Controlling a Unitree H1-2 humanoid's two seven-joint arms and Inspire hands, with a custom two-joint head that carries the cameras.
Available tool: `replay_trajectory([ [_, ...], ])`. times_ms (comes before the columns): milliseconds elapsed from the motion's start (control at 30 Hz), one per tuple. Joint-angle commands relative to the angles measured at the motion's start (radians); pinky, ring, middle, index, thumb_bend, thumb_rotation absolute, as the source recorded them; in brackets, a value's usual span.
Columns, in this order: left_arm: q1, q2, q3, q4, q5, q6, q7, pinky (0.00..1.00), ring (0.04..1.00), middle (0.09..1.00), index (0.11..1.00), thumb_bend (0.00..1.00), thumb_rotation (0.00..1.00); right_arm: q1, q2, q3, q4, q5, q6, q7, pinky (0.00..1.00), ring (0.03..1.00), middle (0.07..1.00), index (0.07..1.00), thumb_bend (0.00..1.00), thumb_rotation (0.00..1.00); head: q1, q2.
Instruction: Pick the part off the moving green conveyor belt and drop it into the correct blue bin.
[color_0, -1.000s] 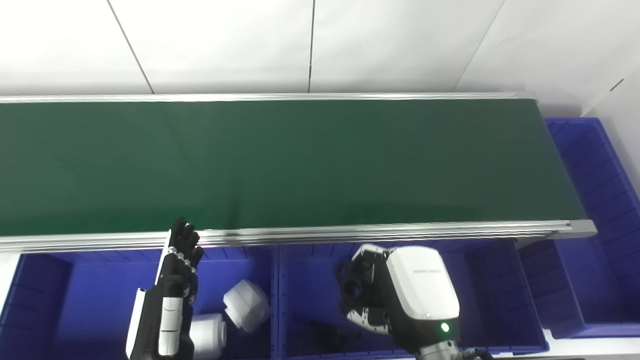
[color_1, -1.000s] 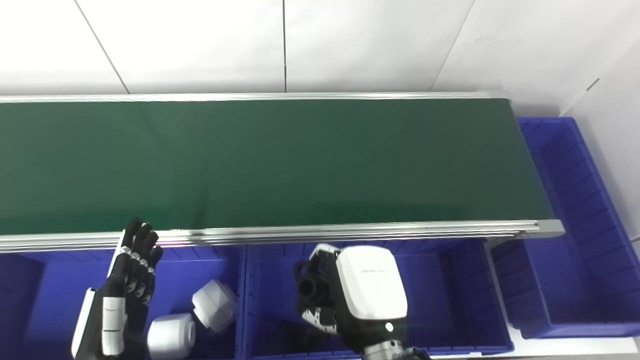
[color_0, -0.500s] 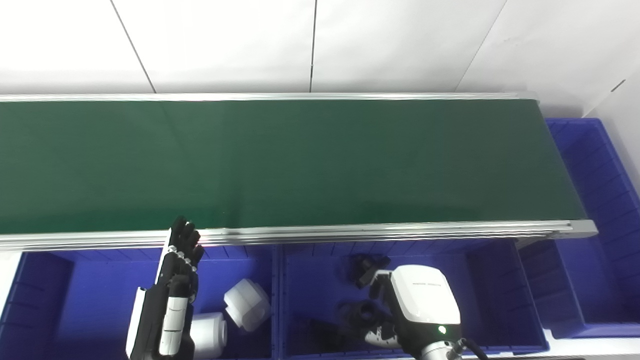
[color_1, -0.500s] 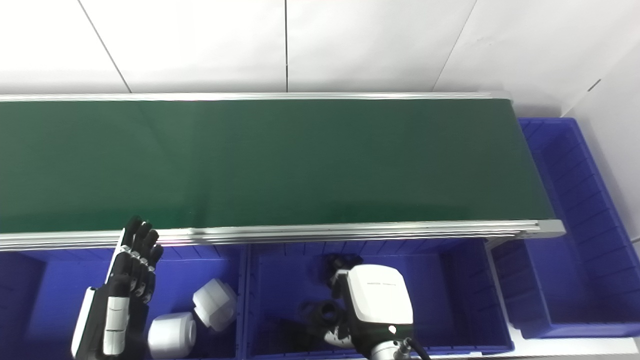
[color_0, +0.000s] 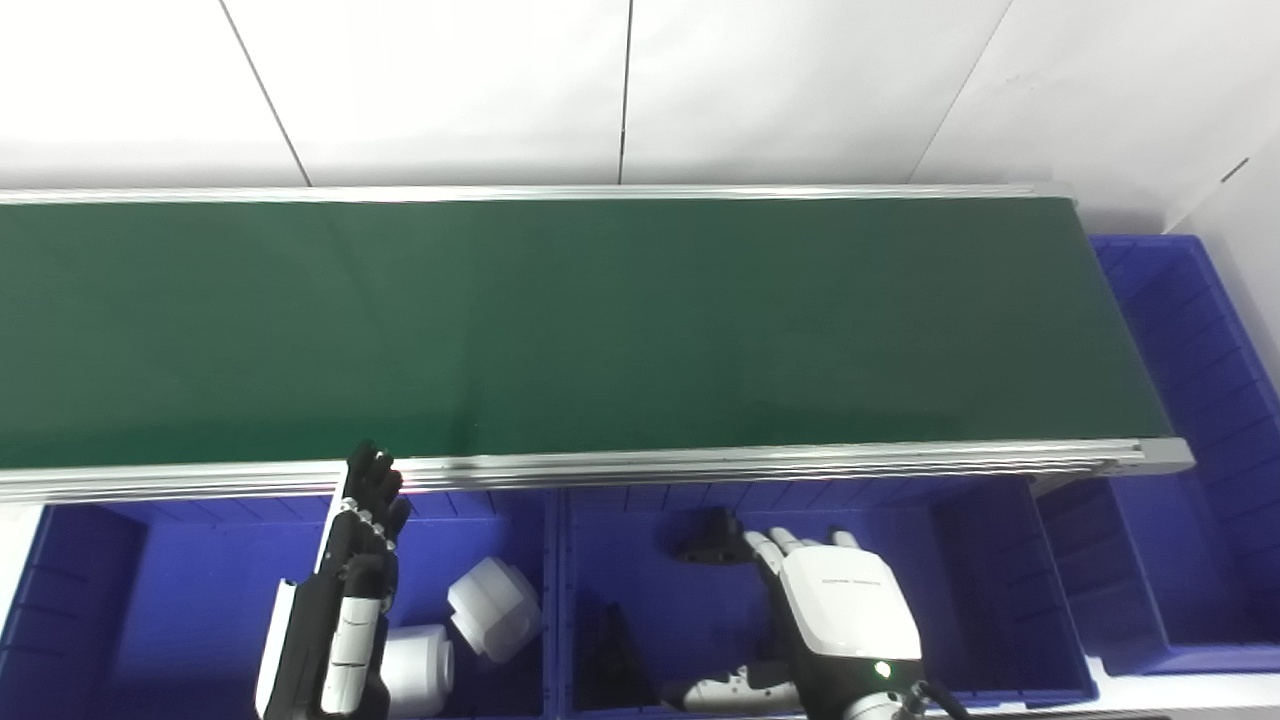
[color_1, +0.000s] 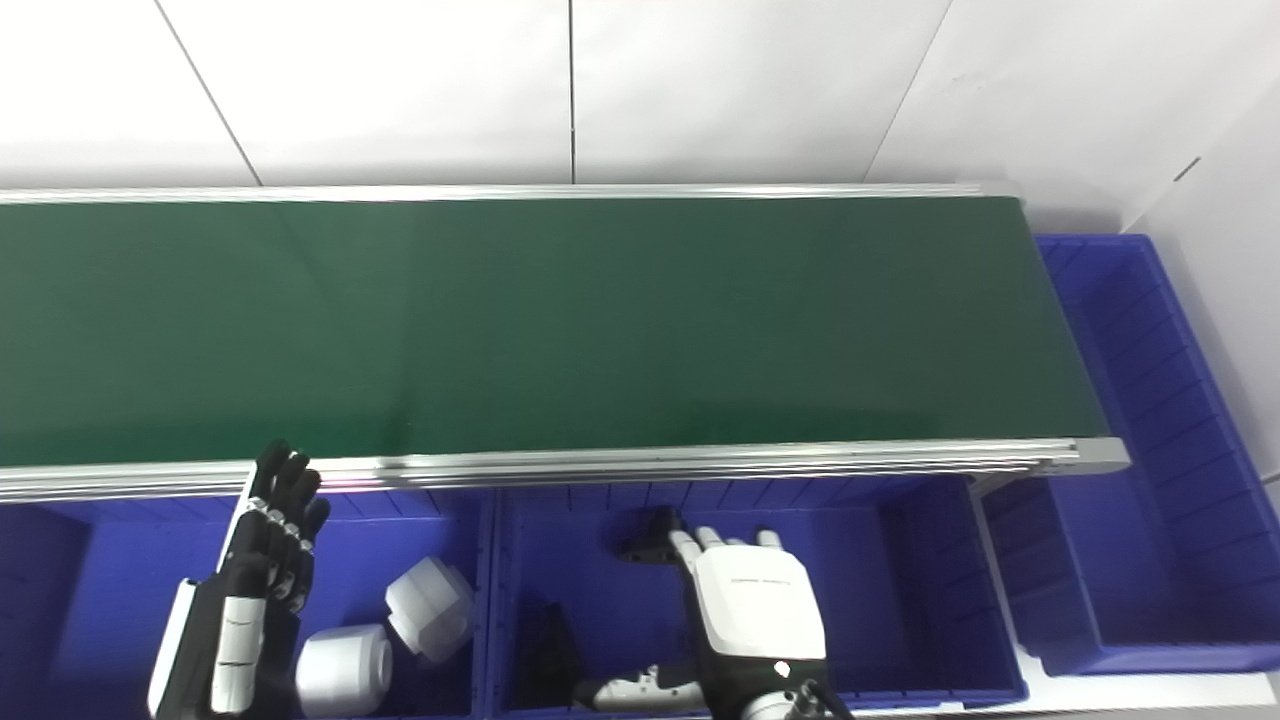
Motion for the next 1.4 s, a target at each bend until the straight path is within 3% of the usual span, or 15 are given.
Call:
replay_trajectory([
  [0,0.005,0.005,0.002,-0.009,0.000,-0.032,-0.019,1.00,1.000,1.000,1.000,0.64,0.85,0.041,0.036,0.003,-0.067,0.189,-0.015,-0.065,0.66,0.771,0.844,0.830,0.96,0.84,0.013,-0.007],
  [67,0.004,0.007,0.004,-0.003,0.002,-0.033,-0.021,1.00,1.000,1.000,1.000,0.65,0.85,0.077,0.063,-0.001,-0.101,0.399,0.003,-0.089,0.63,0.766,0.834,0.826,0.88,0.91,0.029,-0.013],
  [167,0.000,0.012,0.006,0.007,0.008,-0.041,-0.024,1.00,1.000,1.000,1.000,0.66,0.85,0.164,0.110,-0.018,-0.113,0.803,-0.001,-0.139,0.69,0.798,0.839,0.833,0.82,0.94,0.055,-0.019],
  [233,-0.003,0.011,0.008,0.016,0.028,-0.051,-0.021,1.00,0.998,1.000,1.000,0.65,0.87,0.218,0.134,-0.036,-0.054,1.075,-0.089,-0.194,0.74,0.817,0.848,0.852,0.83,0.95,0.072,-0.025],
  [300,-0.006,0.010,0.008,0.029,0.042,-0.064,-0.019,1.00,0.992,1.000,1.000,0.65,0.88,0.224,0.134,-0.057,0.033,1.219,-0.207,-0.236,0.76,0.823,0.853,0.871,0.82,0.95,0.096,-0.033],
  [400,-0.012,0.006,0.006,0.047,0.044,-0.078,-0.020,1.00,0.986,1.000,1.000,0.64,0.87,0.185,0.128,-0.102,0.146,1.293,-0.335,-0.281,0.82,0.842,0.863,0.887,0.83,0.97,0.117,-0.039],
  [633,-0.030,0.004,0.012,0.063,0.087,-0.092,-0.011,0.99,0.966,1.000,1.000,0.64,0.86,0.124,0.122,-0.113,0.238,1.343,-0.430,-0.330,0.90,0.892,0.927,0.957,0.90,1.00,0.114,-0.037],
  [800,-0.026,-0.001,0.003,0.059,0.121,-0.106,-0.010,0.97,0.963,1.000,1.000,0.64,0.87,0.106,0.093,-0.105,0.271,1.356,-0.483,-0.368,0.91,0.897,0.933,0.967,0.89,1.00,0.144,-0.027],
  [1033,-0.017,-0.035,-0.020,0.069,0.156,-0.128,0.001,0.95,0.946,1.000,1.000,0.64,0.85,0.099,0.045,-0.111,0.283,1.384,-0.512,-0.392,0.92,0.914,0.950,0.998,0.89,1.00,0.245,-0.027],
  [1367,-0.009,-0.070,-0.030,0.064,0.145,-0.112,0.007,0.95,0.944,0.999,1.000,0.68,0.79,0.099,0.008,-0.113,0.281,1.410,-0.511,-0.403,0.93,0.928,0.961,1.000,0.87,1.00,0.271,-0.034],
])
